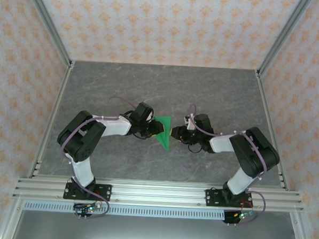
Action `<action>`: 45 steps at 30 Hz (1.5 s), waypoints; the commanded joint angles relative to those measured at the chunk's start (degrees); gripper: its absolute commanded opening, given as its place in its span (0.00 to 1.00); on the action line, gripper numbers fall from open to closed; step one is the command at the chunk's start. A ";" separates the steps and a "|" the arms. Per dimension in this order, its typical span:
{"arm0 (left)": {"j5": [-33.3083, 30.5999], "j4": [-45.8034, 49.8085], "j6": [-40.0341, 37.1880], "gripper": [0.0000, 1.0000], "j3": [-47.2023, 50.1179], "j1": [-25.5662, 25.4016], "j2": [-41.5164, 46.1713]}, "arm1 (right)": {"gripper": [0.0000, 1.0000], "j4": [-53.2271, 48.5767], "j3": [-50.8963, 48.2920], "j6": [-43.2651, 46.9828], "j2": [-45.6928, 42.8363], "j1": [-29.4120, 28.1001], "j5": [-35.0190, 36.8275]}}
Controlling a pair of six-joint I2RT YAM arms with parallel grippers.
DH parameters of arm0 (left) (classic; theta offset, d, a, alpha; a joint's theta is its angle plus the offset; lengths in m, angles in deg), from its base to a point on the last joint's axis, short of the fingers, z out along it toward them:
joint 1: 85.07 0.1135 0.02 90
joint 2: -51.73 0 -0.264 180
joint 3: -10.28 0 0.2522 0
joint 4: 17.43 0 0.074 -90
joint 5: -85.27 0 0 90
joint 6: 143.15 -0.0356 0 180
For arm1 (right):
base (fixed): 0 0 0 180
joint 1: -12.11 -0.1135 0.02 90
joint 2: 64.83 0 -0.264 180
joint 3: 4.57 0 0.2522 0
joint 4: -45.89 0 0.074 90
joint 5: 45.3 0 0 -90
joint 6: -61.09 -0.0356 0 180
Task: Fold a paper plane with a square sheet of paper (fold left side to right side)
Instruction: Fourth fold the wing at the center of the table.
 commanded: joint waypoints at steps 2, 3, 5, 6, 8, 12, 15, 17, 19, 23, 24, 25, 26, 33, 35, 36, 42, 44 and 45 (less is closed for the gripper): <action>-1.98 2.02 -0.47 0.37 -0.61 -0.02 -0.41 | 0.32 6.15 2.12 -2.35 2.06 0.04 -2.54; -1.95 1.98 -0.45 0.37 -0.66 -0.04 -0.41 | 0.32 6.33 2.31 -2.52 2.40 0.04 -2.67; -1.93 2.04 -0.51 0.37 -0.70 -0.06 -0.42 | 0.31 6.96 2.55 -2.92 3.14 0.00 -2.94; -1.93 2.07 -0.47 0.37 -0.74 -0.16 -0.44 | 0.30 7.26 2.69 -3.21 3.44 -0.04 -2.94; -1.89 2.13 -0.44 0.37 -0.69 -0.15 -0.36 | 0.30 7.91 2.87 -3.71 4.18 -0.03 -3.03; -1.88 2.13 -0.45 0.37 -0.90 -0.20 -0.42 | 0.29 8.16 3.99 -4.12 5.29 -0.02 -2.81; -1.93 2.17 -0.53 0.37 -0.91 -0.26 -0.40 | 0.28 8.19 5.01 -4.38 6.44 -0.04 -2.76; -1.87 2.15 -0.53 0.37 -0.97 -0.21 -0.41 | 0.28 8.34 5.62 -4.57 7.14 -0.04 -2.83; -1.76 2.17 -0.59 0.37 -1.03 -0.25 -0.49 | 0.27 8.43 6.11 -4.73 7.70 -0.06 -3.03; -1.76 2.16 -0.60 0.37 -1.02 -0.21 -0.49 | 0.27 8.64 6.65 -4.83 8.53 -0.04 -3.29; -1.76 2.24 -0.67 0.37 -1.18 -0.20 -0.58 | 0.27 8.60 6.81 -4.84 8.73 -0.09 -3.30; -1.69 2.24 -0.63 0.37 -1.19 -0.20 -0.63 | 0.27 8.59 6.91 -4.89 9.00 -0.16 -3.31; -1.67 2.24 -0.68 0.37 -1.27 -0.20 -0.66 | 0.27 8.59 7.05 -4.89 9.14 -0.16 -3.38; -1.59 2.33 -0.64 0.37 -1.33 -0.20 -0.67 | 0.27 9.14 7.87 -5.15 10.09 -0.76 -3.71; -1.67 2.33 -0.75 0.37 -1.32 -0.22 -0.67 | 0.26 9.46 8.01 -5.35 10.23 -0.92 -3.67; -1.67 2.35 -0.71 0.37 -1.40 -0.25 -0.68 | 0.26 9.50 8.14 -5.37 10.20 -1.00 -3.72; -1.58 2.42 -0.74 0.37 -1.41 -0.21 -0.80 | 0.26 9.25 8.94 -5.36 11.21 -1.40 -3.60; -1.60 2.33 -0.69 0.37 -1.40 -0.21 -0.76 | 0.24 9.20 9.08 -5.31 11.55 -1.53 -3.56; -1.58 2.42 -0.74 0.37 -1.39 -0.25 -0.76 | 0.23 9.20 9.11 -5.26 11.68 -1.58 -3.47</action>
